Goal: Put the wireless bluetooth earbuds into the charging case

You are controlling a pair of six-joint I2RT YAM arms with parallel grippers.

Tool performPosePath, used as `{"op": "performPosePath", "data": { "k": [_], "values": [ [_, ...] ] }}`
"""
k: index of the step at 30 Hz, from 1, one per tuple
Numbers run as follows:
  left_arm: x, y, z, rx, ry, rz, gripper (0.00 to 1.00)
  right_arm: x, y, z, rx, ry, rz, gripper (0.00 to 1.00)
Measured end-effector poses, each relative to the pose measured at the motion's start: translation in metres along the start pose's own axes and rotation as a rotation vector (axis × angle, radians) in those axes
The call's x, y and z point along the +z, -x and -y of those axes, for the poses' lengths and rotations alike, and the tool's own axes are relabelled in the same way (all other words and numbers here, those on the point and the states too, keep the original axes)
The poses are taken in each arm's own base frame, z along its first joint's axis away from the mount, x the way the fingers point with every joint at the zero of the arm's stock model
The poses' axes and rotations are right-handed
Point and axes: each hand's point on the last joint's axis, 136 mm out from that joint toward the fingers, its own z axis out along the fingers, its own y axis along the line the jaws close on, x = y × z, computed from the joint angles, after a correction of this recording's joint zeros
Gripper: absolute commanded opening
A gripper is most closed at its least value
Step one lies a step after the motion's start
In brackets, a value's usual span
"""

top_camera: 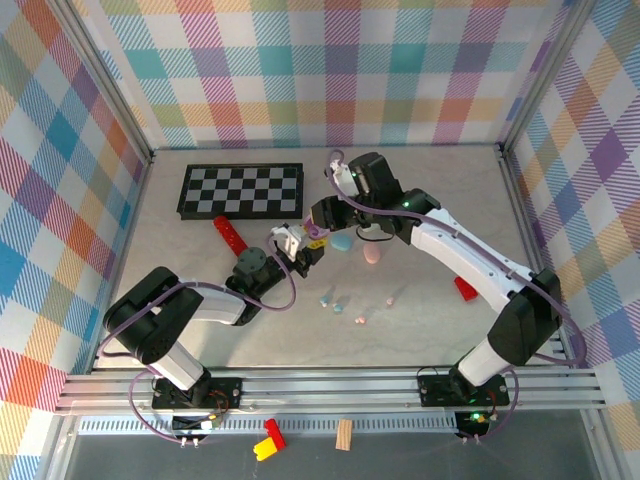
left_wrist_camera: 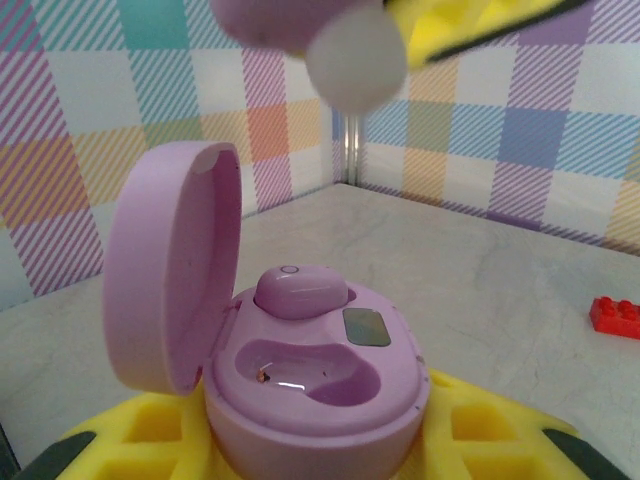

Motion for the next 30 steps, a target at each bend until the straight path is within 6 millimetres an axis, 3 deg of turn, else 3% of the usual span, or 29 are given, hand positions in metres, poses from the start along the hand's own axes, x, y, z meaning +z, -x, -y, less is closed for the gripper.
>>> {"op": "performPosePath", "data": {
  "k": [9, 30],
  "values": [
    [0.002, 0.005, -0.004, -0.024, 0.022, 0.016, 0.28, 0.001, 0.001, 0.003, -0.006, -0.017, 0.007, 0.22],
    [0.004, 0.006, -0.006, -0.062, 0.031, 0.015, 0.28, 0.030, -0.012, 0.017, 0.019, -0.029, -0.056, 0.24]
  ]
}}
